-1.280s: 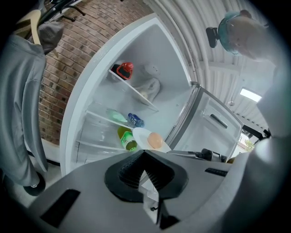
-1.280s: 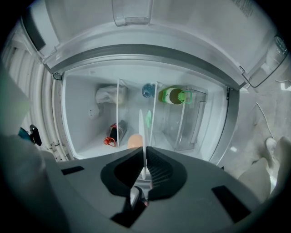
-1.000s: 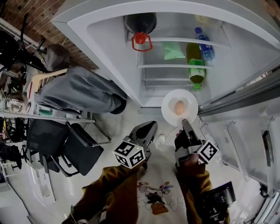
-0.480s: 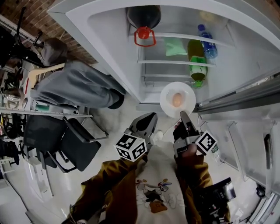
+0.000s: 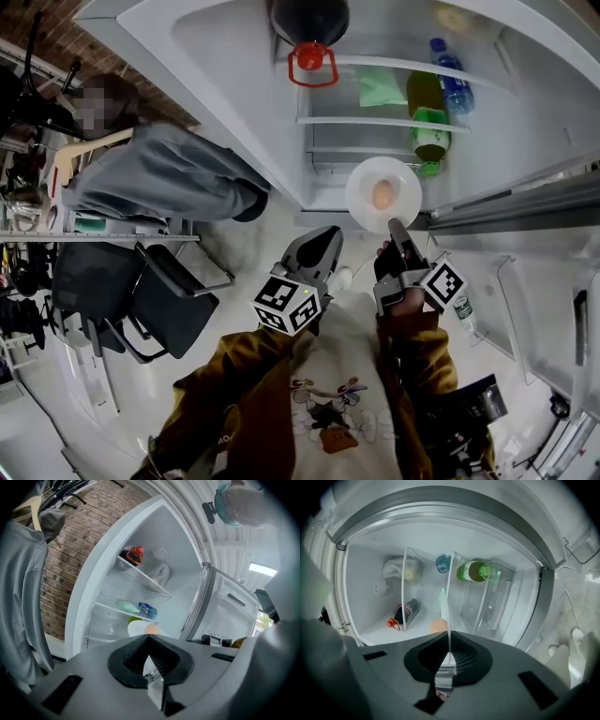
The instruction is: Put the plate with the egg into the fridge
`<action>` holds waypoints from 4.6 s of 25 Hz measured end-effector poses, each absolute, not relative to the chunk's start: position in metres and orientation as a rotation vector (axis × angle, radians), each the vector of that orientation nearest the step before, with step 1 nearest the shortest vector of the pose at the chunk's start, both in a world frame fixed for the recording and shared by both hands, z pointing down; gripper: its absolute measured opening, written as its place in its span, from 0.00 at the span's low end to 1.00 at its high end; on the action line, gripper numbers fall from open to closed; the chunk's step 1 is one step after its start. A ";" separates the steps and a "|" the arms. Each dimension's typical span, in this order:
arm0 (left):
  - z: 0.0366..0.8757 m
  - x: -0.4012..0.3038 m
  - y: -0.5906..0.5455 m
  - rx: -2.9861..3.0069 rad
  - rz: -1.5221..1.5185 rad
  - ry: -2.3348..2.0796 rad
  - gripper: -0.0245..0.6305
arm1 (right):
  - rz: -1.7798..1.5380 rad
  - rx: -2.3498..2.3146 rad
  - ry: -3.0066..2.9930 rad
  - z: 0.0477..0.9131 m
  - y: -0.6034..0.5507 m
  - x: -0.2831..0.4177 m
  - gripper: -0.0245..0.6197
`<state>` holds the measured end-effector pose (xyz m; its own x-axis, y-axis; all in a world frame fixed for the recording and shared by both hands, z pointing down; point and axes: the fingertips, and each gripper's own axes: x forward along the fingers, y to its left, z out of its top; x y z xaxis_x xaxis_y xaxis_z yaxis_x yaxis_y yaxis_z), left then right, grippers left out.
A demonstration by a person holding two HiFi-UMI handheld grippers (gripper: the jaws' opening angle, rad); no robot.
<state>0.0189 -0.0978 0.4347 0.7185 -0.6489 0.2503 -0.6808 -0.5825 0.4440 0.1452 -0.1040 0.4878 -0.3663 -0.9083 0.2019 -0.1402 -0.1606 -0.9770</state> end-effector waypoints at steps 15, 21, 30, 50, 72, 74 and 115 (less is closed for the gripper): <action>0.454 0.032 -0.121 2.457 0.106 -1.056 0.05 | -1.621 -1.233 1.416 0.518 -0.122 0.147 0.07; 0.459 0.034 -0.130 2.478 0.110 -1.086 0.05 | -1.625 -1.236 1.409 0.525 -0.134 0.149 0.07; 0.470 0.040 -0.145 2.475 0.138 -1.112 0.05 | -1.637 -1.245 1.398 0.539 -0.152 0.149 0.07; 0.495 0.048 -0.174 2.455 0.189 -1.185 0.05 | -1.661 -1.274 1.400 0.562 -0.193 0.152 0.07; 0.514 0.052 -0.207 2.412 0.184 -1.244 0.05 | -1.665 -1.296 1.417 0.573 -0.234 0.156 0.07; 0.514 0.054 -0.211 2.414 0.185 -1.249 0.05 | -1.663 -1.301 1.415 0.574 -0.239 0.159 0.07; 0.533 0.060 -0.235 2.389 0.259 -1.276 0.05 | -1.618 -1.476 1.460 0.607 -0.314 0.189 0.07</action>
<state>0.0595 -0.2349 0.5334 0.5620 -0.7488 0.3514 -0.8266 -0.4922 0.2731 0.1890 -0.3142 0.6066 -0.2839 -0.8826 0.3747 -0.2823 -0.2966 -0.9123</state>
